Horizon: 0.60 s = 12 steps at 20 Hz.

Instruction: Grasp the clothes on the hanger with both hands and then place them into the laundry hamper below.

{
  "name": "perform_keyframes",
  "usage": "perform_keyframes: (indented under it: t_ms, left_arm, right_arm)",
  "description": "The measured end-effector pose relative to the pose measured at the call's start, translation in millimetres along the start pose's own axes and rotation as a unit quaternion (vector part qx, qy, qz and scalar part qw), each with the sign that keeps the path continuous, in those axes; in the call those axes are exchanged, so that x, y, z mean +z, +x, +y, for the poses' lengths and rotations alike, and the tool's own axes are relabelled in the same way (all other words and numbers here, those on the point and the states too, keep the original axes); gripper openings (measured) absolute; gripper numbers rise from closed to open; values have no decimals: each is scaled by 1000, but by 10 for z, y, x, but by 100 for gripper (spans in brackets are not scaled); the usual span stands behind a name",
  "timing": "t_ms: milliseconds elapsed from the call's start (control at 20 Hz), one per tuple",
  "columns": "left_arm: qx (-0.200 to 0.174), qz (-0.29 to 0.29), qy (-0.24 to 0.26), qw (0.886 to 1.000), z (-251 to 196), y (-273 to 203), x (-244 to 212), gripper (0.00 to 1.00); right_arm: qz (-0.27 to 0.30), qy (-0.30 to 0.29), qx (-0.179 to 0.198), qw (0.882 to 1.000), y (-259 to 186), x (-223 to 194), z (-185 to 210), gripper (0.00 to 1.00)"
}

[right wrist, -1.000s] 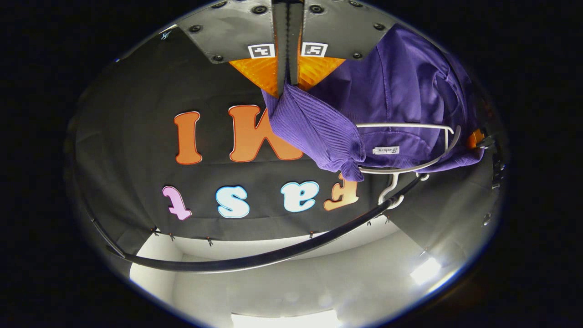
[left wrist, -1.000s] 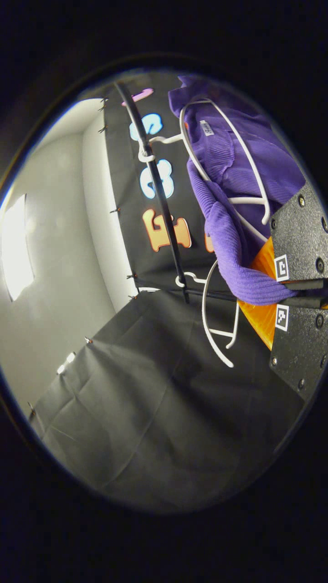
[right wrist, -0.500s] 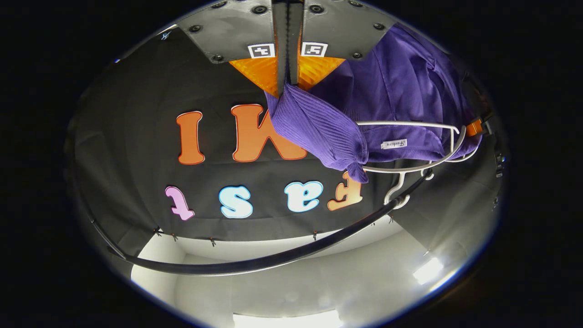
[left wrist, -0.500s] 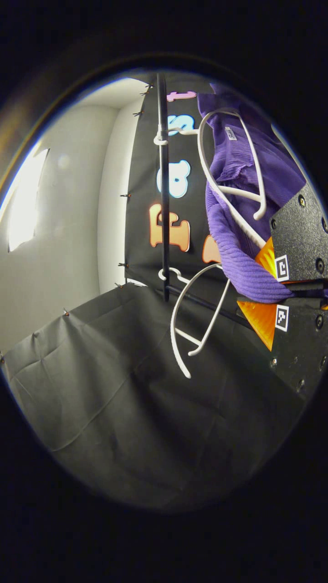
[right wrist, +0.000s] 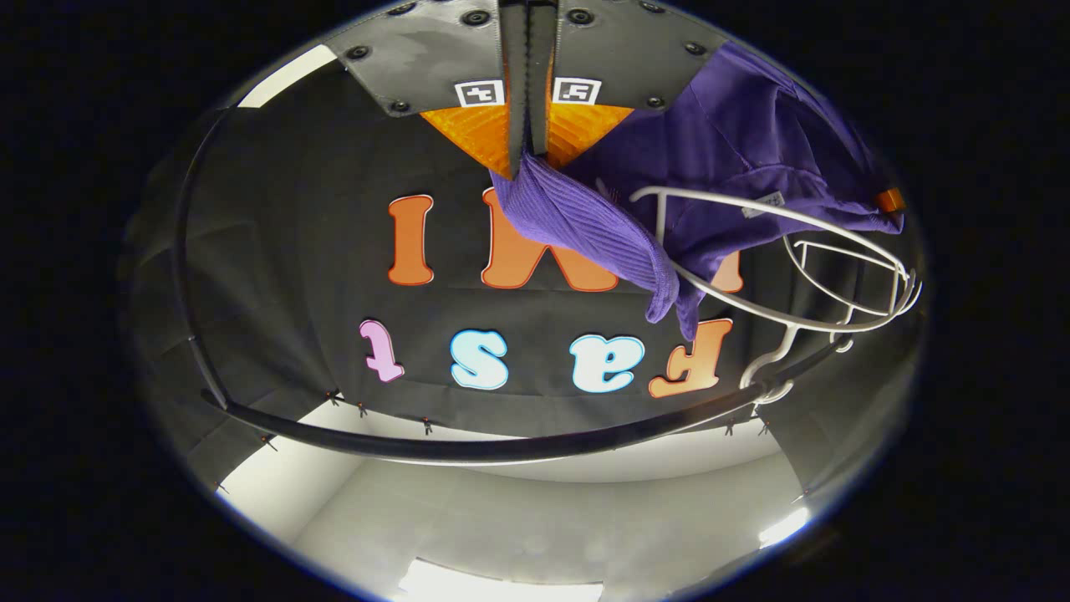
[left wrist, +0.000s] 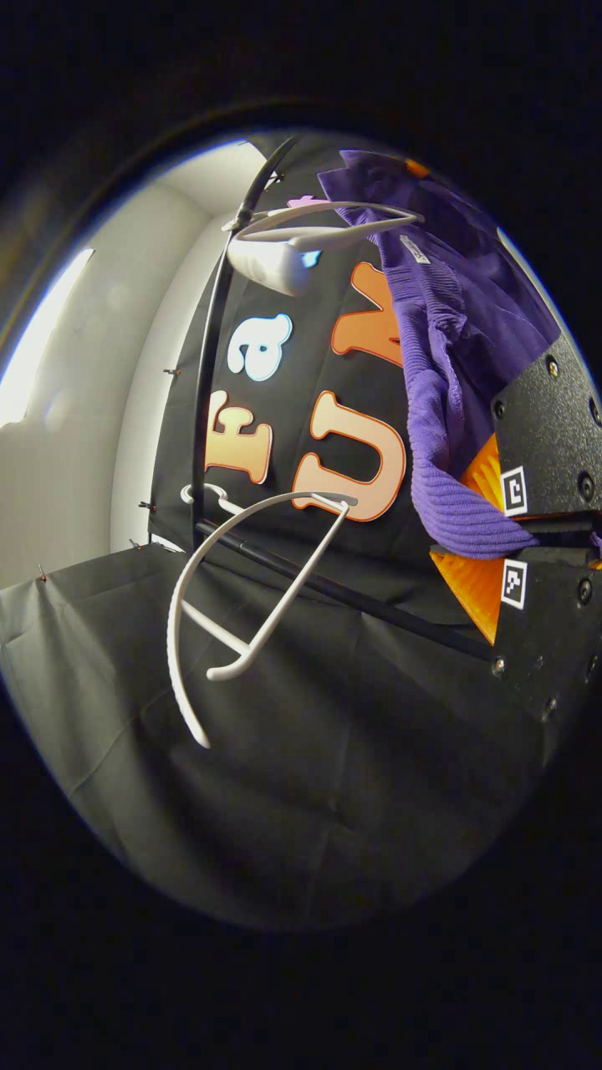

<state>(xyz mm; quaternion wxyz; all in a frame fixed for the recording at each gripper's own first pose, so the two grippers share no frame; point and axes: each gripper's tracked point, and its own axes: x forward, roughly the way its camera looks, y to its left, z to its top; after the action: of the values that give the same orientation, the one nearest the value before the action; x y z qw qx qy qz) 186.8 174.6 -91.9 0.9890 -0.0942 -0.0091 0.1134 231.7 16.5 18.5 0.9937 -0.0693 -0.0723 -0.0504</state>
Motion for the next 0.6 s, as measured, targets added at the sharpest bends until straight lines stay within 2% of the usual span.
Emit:
perform_keyframes:
  t_ms: [100,200,300,350,450,600]
  left_arm:
    - [-20,-8,46,999,-32,-17,-12,6]
    - [-48,5,43,998,-84,-23,-91,6]
    - [-52,33,37,997,-90,-51,-275,8]
    - [-52,46,33,997,-93,-75,-375,6]
    - [-51,68,28,996,-97,-97,-524,6]
    - [-47,76,56,994,-103,-147,-733,5]
  right_arm:
    - [-6,-3,-23,1000,93,103,-95,8]
    - [-15,0,-37,999,225,201,-157,8]
    - [-19,0,-47,999,415,256,-207,8]
    - [-16,-1,-51,999,551,240,-217,7]
    - [-1,2,-55,999,784,118,-226,8]
    - [37,6,-51,998,1088,-262,-268,8]
